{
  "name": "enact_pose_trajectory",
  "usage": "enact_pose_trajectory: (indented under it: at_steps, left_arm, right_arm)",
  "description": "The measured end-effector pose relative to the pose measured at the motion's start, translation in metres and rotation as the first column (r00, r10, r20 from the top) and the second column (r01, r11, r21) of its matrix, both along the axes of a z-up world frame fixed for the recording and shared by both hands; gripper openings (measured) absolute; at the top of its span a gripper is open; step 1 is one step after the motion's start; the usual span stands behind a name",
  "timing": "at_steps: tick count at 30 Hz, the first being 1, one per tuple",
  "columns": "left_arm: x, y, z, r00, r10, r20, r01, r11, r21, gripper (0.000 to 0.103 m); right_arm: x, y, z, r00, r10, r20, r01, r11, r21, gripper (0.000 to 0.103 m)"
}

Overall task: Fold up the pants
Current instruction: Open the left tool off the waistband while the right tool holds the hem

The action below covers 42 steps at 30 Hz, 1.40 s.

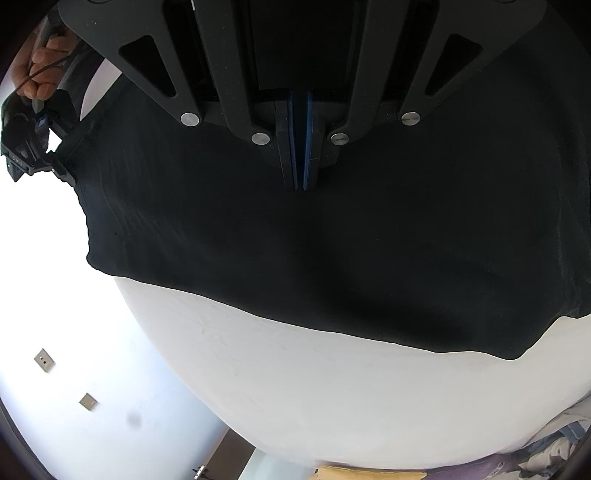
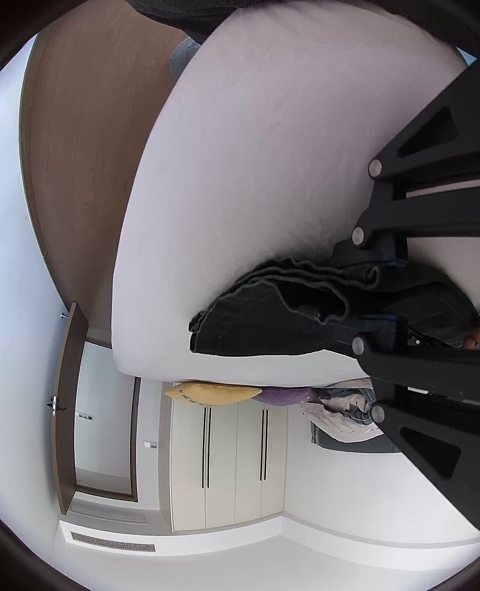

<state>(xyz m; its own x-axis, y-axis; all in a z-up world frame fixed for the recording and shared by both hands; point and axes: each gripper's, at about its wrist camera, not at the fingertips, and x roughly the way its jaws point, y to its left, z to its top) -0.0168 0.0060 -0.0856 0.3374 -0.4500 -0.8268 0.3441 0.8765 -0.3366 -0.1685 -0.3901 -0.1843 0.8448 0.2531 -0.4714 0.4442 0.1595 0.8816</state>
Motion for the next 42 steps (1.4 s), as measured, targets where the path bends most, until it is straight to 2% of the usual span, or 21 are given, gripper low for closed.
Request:
enact_pose_trajectory:
  at_steps: [5, 6, 8, 9, 10, 16, 26, 30, 33, 35, 37, 38, 40, 41, 42]
  left_arm:
    - [0.002, -0.006, 0.006, 1.0, 0.013, 0.001, -0.013, 1.0, 0.026, 0.004]
    - [0.002, -0.008, 0.007, 1.0, 0.014, 0.002, -0.014, 0.999, 0.031, 0.01]
    - [-0.001, -0.013, 0.011, 1.0, 0.001, 0.007, -0.001, 1.0, 0.014, 0.042]
    - [-0.002, -0.015, 0.013, 1.0, -0.005, 0.011, 0.004, 1.0, 0.004, 0.077]
    - [-0.004, -0.016, 0.015, 1.0, 0.002, 0.019, -0.002, 1.0, 0.0, 0.089]
    - [-0.007, -0.022, 0.013, 1.0, 0.006, 0.018, -0.006, 1.0, 0.004, 0.089]
    - [-0.005, -0.012, 0.015, 1.0, 0.017, -0.011, -0.018, 0.999, -0.037, 0.087]
    - [-0.001, -0.01, 0.012, 0.999, 0.014, -0.029, -0.015, 0.999, -0.031, 0.075]
    - [0.002, -0.008, 0.01, 0.999, 0.006, -0.044, -0.008, 0.999, -0.043, 0.073]
    - [0.004, -0.007, 0.009, 0.998, 0.006, -0.056, -0.009, 0.998, -0.057, 0.073]
    - [0.006, -0.004, 0.009, 0.997, 0.014, -0.073, -0.02, 0.996, -0.082, 0.073]
    - [0.008, -0.001, 0.008, 0.996, 0.022, -0.088, -0.031, 0.994, -0.108, 0.073]
    - [0.011, 0.007, 0.008, 0.992, 0.043, -0.115, -0.061, 0.985, -0.159, 0.073]
    - [0.012, 0.012, 0.008, 0.989, 0.056, -0.135, -0.081, 0.979, -0.188, 0.073]
    - [0.013, 0.015, 0.007, 0.987, 0.064, -0.149, -0.094, 0.974, -0.205, 0.073]
  right_arm:
    - [0.002, 0.001, 0.004, 1.0, 0.008, -0.013, -0.008, 1.0, -0.027, 0.016]
    - [0.002, 0.001, 0.004, 1.0, 0.008, -0.015, -0.009, 0.999, -0.031, 0.016]
    - [0.001, 0.002, 0.006, 1.0, 0.013, -0.022, -0.014, 0.999, -0.046, 0.016]
    - [0.002, 0.002, 0.008, 1.0, 0.015, -0.026, -0.017, 0.998, -0.057, 0.016]
    - [0.002, 0.002, 0.009, 0.999, 0.018, -0.027, -0.02, 0.998, -0.067, 0.015]
    - [0.004, 0.003, 0.013, 0.999, 0.023, -0.034, -0.026, 0.996, -0.088, 0.015]
    - [0.005, 0.006, 0.022, 0.998, 0.024, -0.058, -0.032, 0.99, -0.138, 0.014]
    - [0.01, 0.012, 0.037, 0.997, 0.034, -0.072, -0.049, 0.977, -0.208, 0.014]
    - [0.025, 0.027, 0.06, 0.993, 0.087, -0.078, -0.107, 0.942, -0.318, 0.014]
    - [0.044, 0.054, 0.08, 0.979, 0.179, -0.094, -0.203, 0.879, -0.432, 0.014]
    - [0.066, 0.101, 0.101, 0.931, 0.337, -0.141, -0.354, 0.74, -0.572, 0.014]
    - [0.073, 0.128, 0.107, 0.897, 0.404, -0.181, -0.42, 0.647, -0.636, 0.013]
    - [0.08, 0.188, 0.113, 0.82, 0.5, -0.279, -0.508, 0.409, -0.758, 0.013]
    - [0.08, 0.208, 0.109, 0.792, 0.522, -0.316, -0.53, 0.331, -0.781, 0.013]
    - [0.08, 0.225, 0.102, 0.765, 0.542, -0.348, -0.552, 0.274, -0.788, 0.012]
